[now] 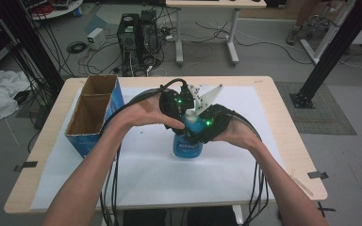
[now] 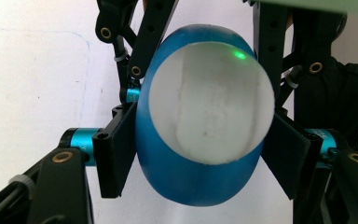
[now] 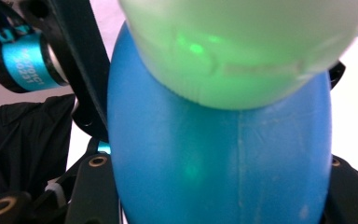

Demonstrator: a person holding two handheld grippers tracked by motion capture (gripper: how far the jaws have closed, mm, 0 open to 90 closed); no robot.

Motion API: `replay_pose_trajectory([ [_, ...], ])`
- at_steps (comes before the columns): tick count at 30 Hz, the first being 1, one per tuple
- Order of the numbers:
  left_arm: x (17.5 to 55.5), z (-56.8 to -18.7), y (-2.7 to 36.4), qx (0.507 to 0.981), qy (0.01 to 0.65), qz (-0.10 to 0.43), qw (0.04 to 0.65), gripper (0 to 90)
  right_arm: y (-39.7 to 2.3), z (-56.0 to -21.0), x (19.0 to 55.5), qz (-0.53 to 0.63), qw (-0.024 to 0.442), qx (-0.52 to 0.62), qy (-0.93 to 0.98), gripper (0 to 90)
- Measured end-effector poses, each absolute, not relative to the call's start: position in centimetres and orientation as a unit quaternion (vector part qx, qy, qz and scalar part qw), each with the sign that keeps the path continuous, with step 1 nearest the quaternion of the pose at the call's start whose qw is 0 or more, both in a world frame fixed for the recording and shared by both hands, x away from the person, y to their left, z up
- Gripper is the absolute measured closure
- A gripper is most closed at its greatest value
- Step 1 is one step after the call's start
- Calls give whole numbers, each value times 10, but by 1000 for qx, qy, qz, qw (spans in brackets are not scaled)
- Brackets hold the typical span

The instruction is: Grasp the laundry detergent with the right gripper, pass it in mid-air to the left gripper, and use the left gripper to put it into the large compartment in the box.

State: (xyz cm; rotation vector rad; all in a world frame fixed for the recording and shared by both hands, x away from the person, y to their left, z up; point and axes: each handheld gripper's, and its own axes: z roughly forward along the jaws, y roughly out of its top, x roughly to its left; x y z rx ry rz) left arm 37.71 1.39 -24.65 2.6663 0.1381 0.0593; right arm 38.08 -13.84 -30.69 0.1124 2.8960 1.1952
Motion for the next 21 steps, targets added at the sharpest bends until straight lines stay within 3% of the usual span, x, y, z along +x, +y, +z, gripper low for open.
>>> replay_pose_trajectory([
  [21, 376, -248, 14, 970, 48, 19, 238, 378, -139, -310, 381, 386, 3, 32, 922, 445],
])
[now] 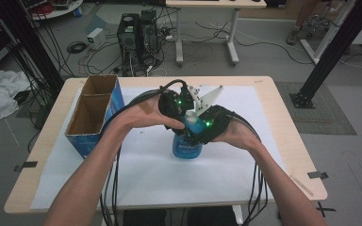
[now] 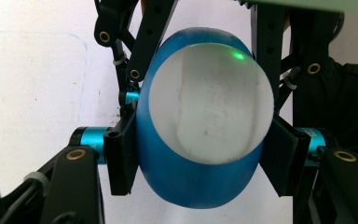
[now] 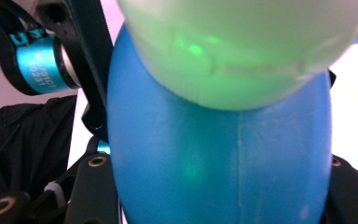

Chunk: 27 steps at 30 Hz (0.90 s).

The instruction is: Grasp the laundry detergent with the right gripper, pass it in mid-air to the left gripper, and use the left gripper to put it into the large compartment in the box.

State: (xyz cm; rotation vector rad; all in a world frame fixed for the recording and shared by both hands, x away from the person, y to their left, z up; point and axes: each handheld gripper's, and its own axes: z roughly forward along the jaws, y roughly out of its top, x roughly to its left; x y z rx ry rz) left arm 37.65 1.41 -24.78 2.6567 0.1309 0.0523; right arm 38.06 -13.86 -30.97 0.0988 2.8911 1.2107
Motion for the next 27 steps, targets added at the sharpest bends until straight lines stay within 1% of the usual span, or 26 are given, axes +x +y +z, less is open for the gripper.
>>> replay_pose_trajectory([
  [22, 375, -250, 20, 966, 64, 16, 250, 381, -138, -311, 381, 390, -2, 25, 920, 420],
  [27, 374, -250, 22, 966, 66, 18, 251, 381, -140, -311, 382, 392, 2, 26, 920, 391],
])
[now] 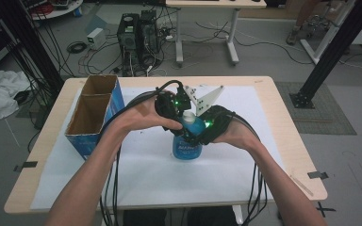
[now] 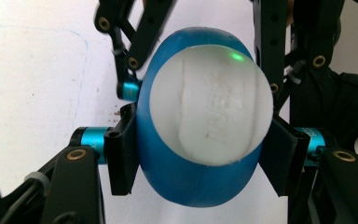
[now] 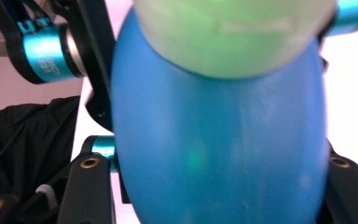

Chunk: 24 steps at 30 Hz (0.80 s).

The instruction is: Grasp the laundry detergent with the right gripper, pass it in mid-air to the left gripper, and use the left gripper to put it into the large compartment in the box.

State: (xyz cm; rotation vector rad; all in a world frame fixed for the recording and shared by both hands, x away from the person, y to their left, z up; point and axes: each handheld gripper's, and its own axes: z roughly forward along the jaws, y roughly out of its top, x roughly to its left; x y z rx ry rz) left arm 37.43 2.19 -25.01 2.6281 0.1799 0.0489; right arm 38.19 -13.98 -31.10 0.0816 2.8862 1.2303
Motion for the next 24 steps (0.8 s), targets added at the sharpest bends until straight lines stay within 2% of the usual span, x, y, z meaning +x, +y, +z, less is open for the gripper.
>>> replay_pose_trajectory([
  [13, 373, -249, 26, 964, 72, 18, 254, 381, -138, -313, 381, 383, 3, 30, 923, 308],
  [19, 373, -246, 25, 965, 73, 21, 251, 381, -139, -312, 381, 385, 3, 36, 922, 228],
  [24, 373, -239, 27, 966, 78, 23, 247, 381, -142, -312, 381, 382, 6, 41, 923, 222],
])
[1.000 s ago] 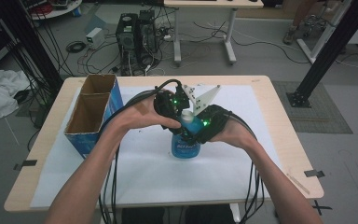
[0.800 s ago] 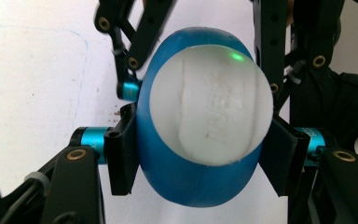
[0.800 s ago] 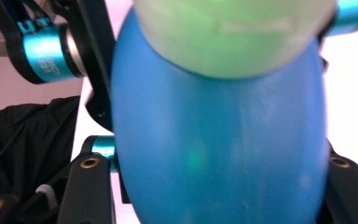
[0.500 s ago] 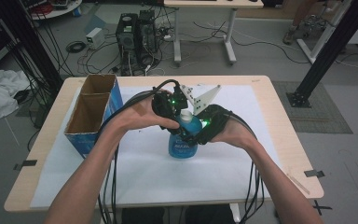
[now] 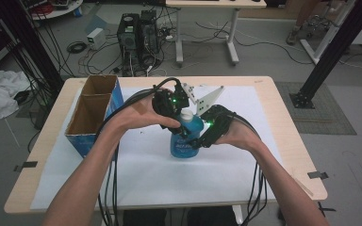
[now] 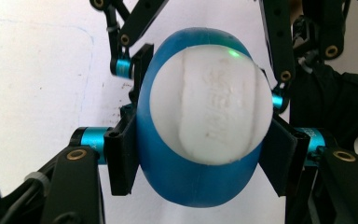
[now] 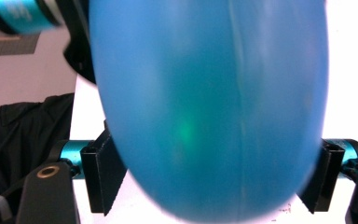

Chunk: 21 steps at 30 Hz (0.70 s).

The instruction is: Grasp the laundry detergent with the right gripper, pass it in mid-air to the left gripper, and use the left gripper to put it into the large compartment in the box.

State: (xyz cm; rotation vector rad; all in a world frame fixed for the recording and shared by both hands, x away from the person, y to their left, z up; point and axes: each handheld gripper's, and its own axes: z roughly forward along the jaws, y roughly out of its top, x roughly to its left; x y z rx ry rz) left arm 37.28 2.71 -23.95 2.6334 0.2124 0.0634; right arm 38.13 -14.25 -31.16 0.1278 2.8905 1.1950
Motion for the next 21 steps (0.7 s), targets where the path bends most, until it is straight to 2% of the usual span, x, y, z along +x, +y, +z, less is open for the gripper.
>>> replay_pose_trajectory([
  [3, 372, -233, 30, 964, 88, 29, 248, 381, -150, -309, 383, 380, 7, 52, 923, 204],
  [5, 373, -227, 34, 965, 98, 33, 239, 381, -154, -309, 384, 375, 13, 64, 925, 137],
  [21, 389, -166, 61, 959, 198, 63, 192, 380, -200, -294, 384, 321, 65, 139, 935, 133],
])
